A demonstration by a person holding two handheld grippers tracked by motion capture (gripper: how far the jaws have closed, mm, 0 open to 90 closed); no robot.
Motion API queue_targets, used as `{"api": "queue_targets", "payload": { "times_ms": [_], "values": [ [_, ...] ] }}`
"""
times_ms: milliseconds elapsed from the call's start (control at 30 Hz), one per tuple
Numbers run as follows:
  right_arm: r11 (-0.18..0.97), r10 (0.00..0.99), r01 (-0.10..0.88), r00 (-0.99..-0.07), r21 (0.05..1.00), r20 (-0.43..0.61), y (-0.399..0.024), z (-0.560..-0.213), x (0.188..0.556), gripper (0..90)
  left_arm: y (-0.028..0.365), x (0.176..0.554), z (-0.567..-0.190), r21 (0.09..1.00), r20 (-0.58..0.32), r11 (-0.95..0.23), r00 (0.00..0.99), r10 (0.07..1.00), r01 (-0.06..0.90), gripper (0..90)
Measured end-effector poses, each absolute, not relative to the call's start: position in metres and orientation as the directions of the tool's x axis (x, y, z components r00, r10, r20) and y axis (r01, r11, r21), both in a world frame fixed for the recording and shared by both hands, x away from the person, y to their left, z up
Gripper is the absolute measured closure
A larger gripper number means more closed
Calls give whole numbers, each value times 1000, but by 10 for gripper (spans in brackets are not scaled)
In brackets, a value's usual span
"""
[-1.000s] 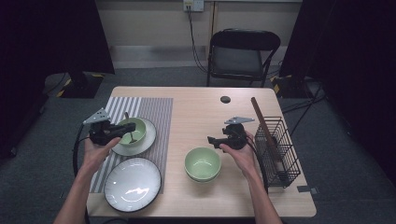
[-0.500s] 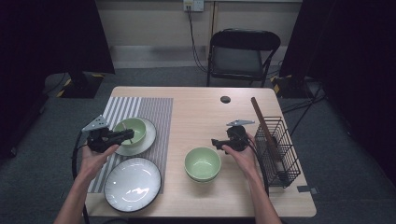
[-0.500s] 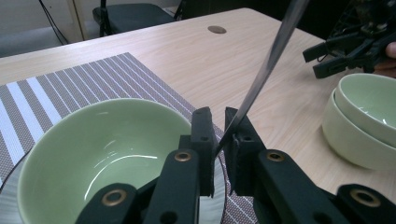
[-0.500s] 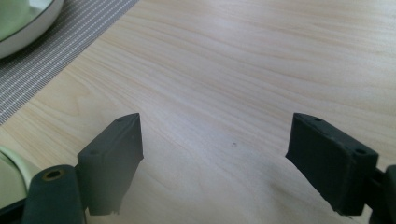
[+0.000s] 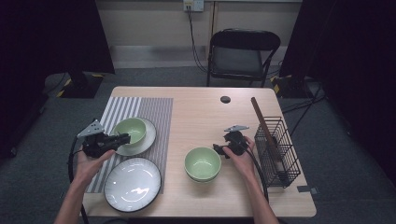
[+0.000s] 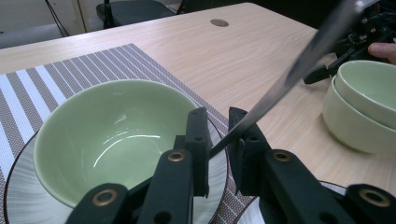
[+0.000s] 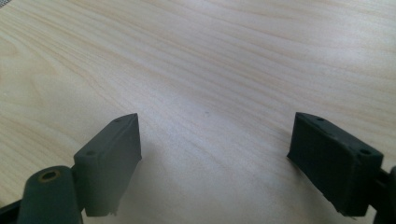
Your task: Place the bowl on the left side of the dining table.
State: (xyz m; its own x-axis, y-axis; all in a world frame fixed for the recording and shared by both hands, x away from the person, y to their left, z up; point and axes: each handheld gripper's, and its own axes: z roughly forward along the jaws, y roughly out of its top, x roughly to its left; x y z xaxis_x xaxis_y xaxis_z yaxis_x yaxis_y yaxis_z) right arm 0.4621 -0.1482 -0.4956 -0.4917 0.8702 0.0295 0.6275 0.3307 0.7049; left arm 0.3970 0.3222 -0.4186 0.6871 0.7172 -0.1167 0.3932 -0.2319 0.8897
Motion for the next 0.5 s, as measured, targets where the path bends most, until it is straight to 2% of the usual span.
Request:
{"api": "queue_targets", "payload": {
  "times_ms": [133,267,433,500],
  "values": [
    [349,869,603,-494,718,-7,-146,-499,459,157,323,395,-417,893,-123,-222,687,716,392,766],
    [347,870,596,-494,724,-11,-146,-499,458,155,323,391,-415,887,-115,-228,670,734,401,664],
    [342,870,588,-493,733,-10,-147,-501,457,155,325,386,-411,892,-119,-219,671,731,396,626],
    [342,870,588,-493,733,-10,-147,-501,457,154,326,385,-411,893,-106,-230,676,729,388,653]
  ]
}}
